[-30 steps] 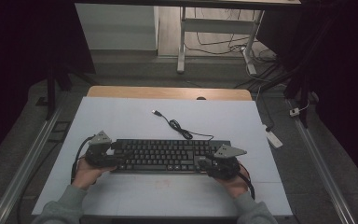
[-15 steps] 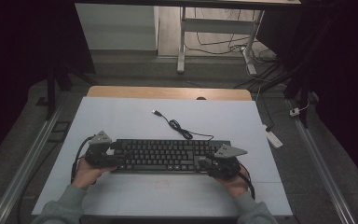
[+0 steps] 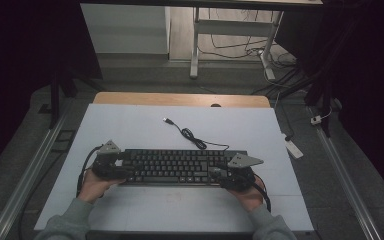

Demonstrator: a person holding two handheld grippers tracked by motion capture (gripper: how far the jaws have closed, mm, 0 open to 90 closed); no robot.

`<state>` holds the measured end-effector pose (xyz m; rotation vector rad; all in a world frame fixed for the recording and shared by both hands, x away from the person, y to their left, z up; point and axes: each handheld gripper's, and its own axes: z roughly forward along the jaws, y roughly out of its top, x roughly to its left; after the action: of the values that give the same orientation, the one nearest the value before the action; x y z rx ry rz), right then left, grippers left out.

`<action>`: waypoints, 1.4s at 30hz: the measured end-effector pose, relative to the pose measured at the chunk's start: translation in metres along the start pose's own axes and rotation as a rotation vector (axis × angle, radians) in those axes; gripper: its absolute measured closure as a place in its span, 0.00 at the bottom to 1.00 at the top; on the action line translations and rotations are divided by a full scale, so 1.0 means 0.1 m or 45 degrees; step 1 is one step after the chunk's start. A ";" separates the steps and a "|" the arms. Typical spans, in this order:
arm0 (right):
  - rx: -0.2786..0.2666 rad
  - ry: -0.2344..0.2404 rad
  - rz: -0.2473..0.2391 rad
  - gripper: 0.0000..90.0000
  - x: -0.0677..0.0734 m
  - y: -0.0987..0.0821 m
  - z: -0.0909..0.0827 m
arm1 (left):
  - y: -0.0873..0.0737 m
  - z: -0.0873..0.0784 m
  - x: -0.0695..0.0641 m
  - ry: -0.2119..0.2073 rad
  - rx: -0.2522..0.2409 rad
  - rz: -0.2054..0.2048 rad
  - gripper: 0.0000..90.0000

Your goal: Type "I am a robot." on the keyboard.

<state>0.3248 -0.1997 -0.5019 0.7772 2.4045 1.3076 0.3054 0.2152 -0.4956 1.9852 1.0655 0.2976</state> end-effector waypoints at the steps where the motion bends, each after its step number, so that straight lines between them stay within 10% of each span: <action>1: 0.000 0.008 -0.003 0.59 0.01 0.01 0.01 | 0.00 0.00 0.00 0.000 0.001 0.000 0.32; 16: -0.002 0.054 -0.048 0.62 0.13 0.13 0.15 | 0.00 0.02 -0.01 -0.004 0.016 0.007 0.31; 42: 0.018 0.145 -0.145 1.00 0.37 0.38 0.44 | 0.00 0.06 -0.02 0.002 0.043 0.025 0.30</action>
<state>0.3285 -0.1316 -0.4933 0.5747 2.5077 1.3245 0.3071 0.2103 -0.4991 2.0269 1.0589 0.2932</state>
